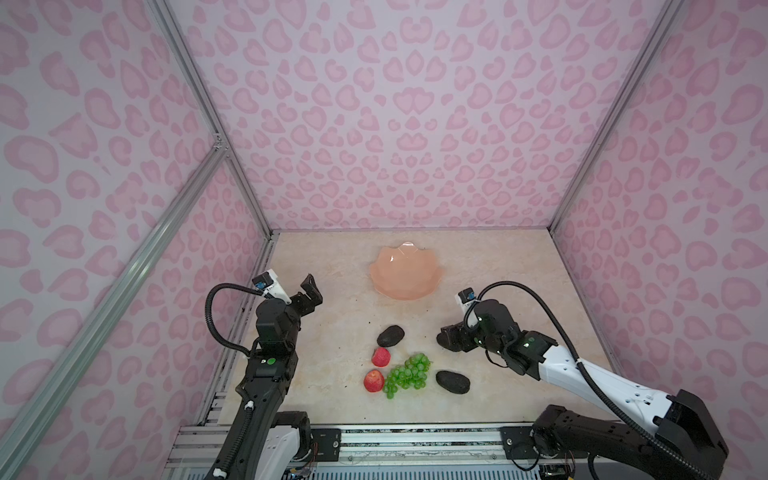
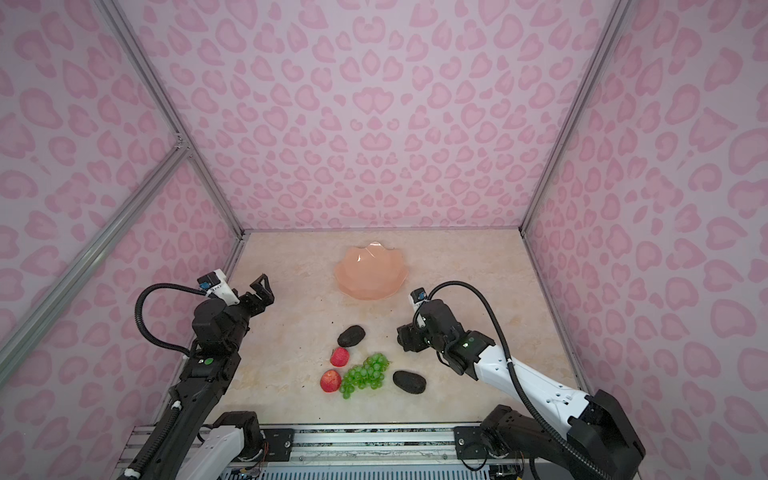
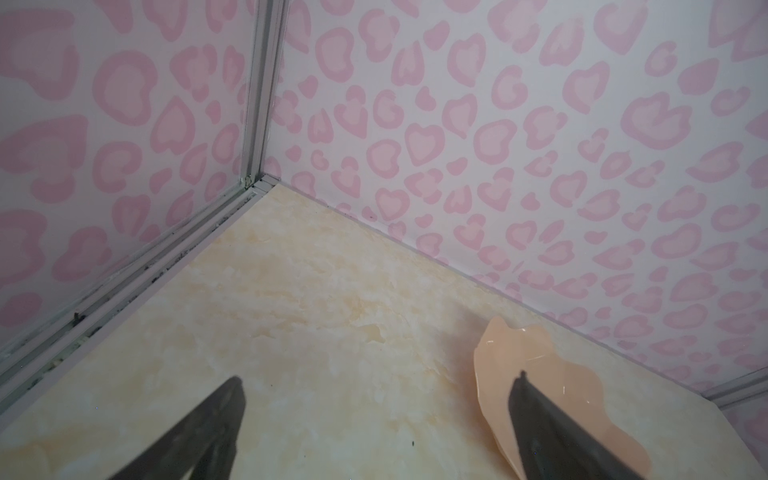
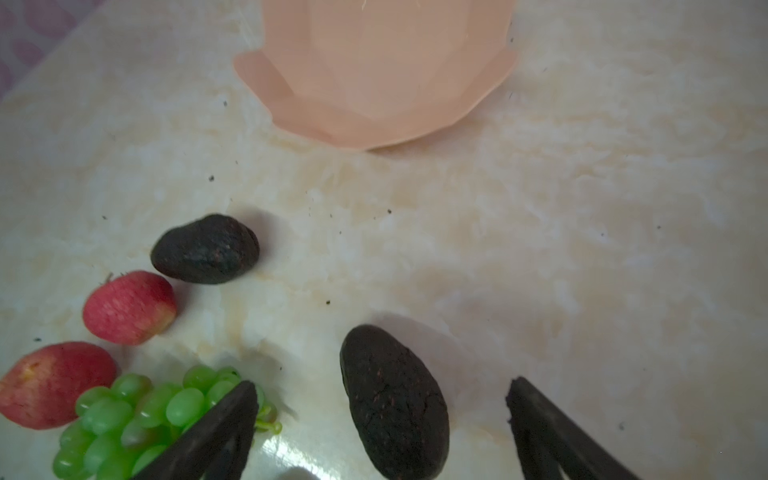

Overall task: Place and organize the fake fruits in the fruit bowl
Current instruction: 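Reach the right gripper to the avocado nearest it and grasp it, then release the avocado in the peach bowl while the left gripper reaches for an apple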

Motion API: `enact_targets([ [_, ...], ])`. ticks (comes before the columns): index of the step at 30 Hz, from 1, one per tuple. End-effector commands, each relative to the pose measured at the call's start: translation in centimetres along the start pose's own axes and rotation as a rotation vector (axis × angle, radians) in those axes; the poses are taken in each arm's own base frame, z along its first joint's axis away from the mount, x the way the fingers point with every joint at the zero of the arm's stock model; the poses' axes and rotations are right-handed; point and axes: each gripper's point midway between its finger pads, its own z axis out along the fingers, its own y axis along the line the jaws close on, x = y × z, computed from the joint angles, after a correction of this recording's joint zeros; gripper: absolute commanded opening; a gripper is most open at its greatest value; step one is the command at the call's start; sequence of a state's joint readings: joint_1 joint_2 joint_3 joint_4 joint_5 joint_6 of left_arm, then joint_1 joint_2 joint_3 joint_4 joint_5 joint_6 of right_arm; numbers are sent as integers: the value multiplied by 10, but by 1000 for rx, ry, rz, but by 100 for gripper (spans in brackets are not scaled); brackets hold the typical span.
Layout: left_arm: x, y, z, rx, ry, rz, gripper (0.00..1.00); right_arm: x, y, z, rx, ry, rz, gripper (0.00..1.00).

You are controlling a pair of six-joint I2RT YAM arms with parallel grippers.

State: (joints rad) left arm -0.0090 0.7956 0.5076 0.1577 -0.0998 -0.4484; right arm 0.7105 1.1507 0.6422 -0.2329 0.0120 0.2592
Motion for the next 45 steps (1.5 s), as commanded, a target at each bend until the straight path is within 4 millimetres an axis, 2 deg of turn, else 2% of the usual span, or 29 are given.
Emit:
enact_targets([
  [1, 4, -9, -1, 37, 50, -35, 99, 35, -5, 12, 66, 135, -25, 94],
  [7, 3, -16, -2, 69, 69, -41, 99, 50, -4, 35, 92, 192, -56, 87],
  [13, 1, -16, -8, 73, 54, -34, 99, 60, -13, 50, 153, 206, -58, 73],
  [21, 0, -14, -12, 61, 51, -23, 99, 53, -11, 57, 163, 172, -56, 53],
  [24, 0, -13, -15, 58, 52, -27, 99, 48, -8, 56, 161, 169, -68, 43],
  [26, 1, -12, -16, 59, 50, -21, 99, 42, -4, 52, 161, 152, -88, 40],
  [29, 3, -10, -17, 52, 57, -14, 99, 19, 2, 38, 160, 104, -100, 38],
  [33, 10, -12, -19, 69, 86, -42, 99, -34, 15, 15, 137, 2, -78, 38],
  [36, 19, -15, -20, 96, 112, -50, 99, -74, 24, 13, 130, -68, -91, 39],
  [40, 31, -17, -24, 116, 165, -78, 100, -115, 24, 45, 131, -36, -81, 39],
  [45, 56, -23, -31, 171, 270, -127, 98, -149, 21, 110, 132, 27, -110, 39],
])
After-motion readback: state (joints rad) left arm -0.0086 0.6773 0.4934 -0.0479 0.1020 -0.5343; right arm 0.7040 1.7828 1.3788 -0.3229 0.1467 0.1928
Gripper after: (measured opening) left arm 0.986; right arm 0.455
